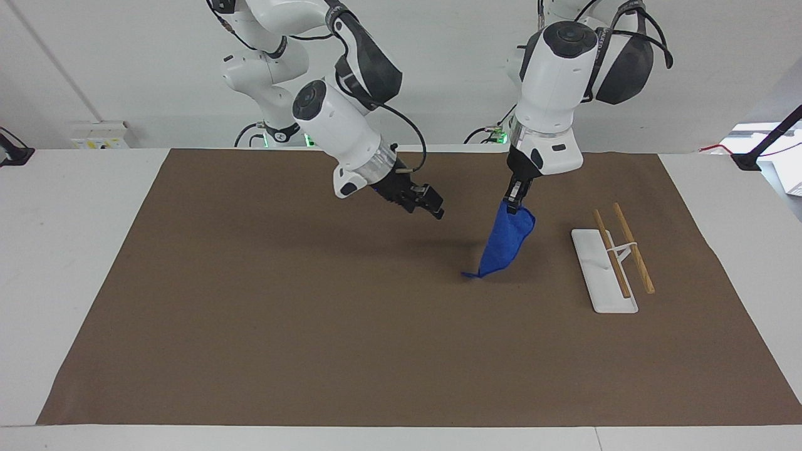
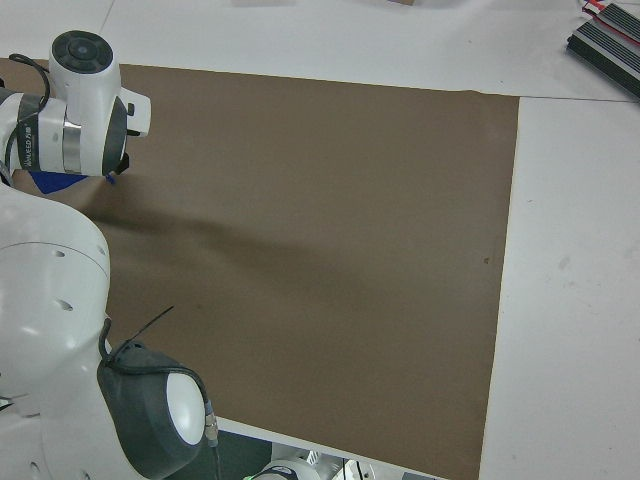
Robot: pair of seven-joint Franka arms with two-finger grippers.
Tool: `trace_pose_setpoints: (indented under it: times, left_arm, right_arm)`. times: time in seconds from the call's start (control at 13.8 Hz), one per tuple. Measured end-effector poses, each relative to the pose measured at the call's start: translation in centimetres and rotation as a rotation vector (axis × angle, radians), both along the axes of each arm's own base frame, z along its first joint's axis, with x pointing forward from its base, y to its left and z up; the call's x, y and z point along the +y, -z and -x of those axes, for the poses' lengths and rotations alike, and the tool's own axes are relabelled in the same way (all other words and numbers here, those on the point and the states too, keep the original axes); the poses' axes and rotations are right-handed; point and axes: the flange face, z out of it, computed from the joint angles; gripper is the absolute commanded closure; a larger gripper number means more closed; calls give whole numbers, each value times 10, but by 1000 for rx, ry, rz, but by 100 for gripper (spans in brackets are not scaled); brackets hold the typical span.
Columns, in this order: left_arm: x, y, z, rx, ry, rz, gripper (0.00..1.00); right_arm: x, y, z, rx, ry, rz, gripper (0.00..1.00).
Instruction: Right arm passes towel to left arm to hang
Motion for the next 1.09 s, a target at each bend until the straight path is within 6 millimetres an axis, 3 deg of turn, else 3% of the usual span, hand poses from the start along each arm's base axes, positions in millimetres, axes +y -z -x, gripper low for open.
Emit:
trace_pose_setpoints:
  times: [0.15, 0.29, 0.51, 0.65, 0.73, 0.87, 0.95, 1.09]
  left_arm:
    - [12, 2, -4, 9, 52, -26, 100]
    - [38, 3, -17, 2, 71, -59, 100]
    - [97, 2, -41, 7, 67, -73, 100]
    - [143, 2, -56, 2, 82, -82, 100]
    - [170, 4, -64, -7, 93, -85, 100]
    - [233, 14, -78, -34, 105, -90, 100]
    - [266, 20, -82, -41, 118, -96, 100]
    - [311, 31, -82, -43, 149, -105, 100]
  right_arm:
    - [-60, -9, -10, -54, -199, 241, 0]
    - [-123, -29, -16, -58, -264, 363, 0]
    - [-241, -87, -9, -53, -264, 399, 0]
    - [-300, -140, 12, -35, -233, 402, 0]
    - [-317, -163, 22, -30, -227, 403, 0]
    - [-331, -192, 38, -14, -240, 415, 0]
    - [-334, -197, 41, -6, -247, 429, 0]
    - [-332, -194, 41, 4, -265, 435, 0]
